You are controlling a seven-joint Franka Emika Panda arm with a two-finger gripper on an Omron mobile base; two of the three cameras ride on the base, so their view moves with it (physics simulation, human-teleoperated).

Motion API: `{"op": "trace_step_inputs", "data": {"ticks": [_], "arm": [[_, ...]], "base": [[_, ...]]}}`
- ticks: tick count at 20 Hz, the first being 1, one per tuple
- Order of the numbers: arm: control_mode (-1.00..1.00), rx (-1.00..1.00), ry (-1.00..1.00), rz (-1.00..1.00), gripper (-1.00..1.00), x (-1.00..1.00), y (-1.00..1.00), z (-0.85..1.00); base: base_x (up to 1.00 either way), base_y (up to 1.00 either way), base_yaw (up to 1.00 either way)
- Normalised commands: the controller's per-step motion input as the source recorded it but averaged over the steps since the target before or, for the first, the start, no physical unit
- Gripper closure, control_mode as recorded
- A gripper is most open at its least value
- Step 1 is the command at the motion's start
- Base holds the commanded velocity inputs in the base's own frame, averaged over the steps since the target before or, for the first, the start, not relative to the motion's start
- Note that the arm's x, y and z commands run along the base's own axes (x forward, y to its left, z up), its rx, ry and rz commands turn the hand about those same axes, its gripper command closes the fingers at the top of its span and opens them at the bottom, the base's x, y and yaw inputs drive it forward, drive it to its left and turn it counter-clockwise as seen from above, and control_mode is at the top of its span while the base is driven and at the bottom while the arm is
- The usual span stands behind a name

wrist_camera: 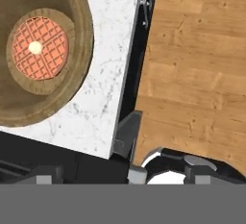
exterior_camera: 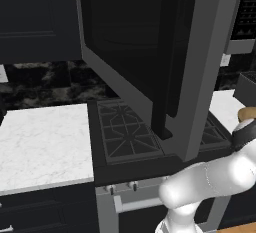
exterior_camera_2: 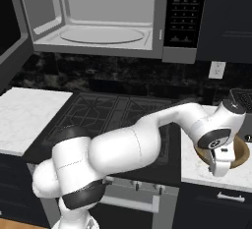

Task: Open the microwave, place the bowl with waffle inside the microwave, then close the microwave door and turn it on.

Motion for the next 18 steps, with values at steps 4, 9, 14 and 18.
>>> {"op": "trace_step_inputs", "data": {"ticks": [4, 9, 14, 18], "arm": [[-1.00, 0.08, 0.08, -0.01, -1.00, 0.37, -0.54, -0.13], [-1.00, 0.06, 0.08, -0.01, -1.00, 0.19, -0.46, -0.39], [-1.00, 0.07, 0.06, -0.01, -1.00, 0.28, -0.30, -0.21], [-1.00, 0.05, 0.11, -0.03, -1.00, 0.28, -0.17, -0.24]], "base": [[0.00, 0.00, 0.00], [0.00, 0.00, 0.00], [0.00, 0.00, 0.00], [0.00, 0.00, 0.00]]}}
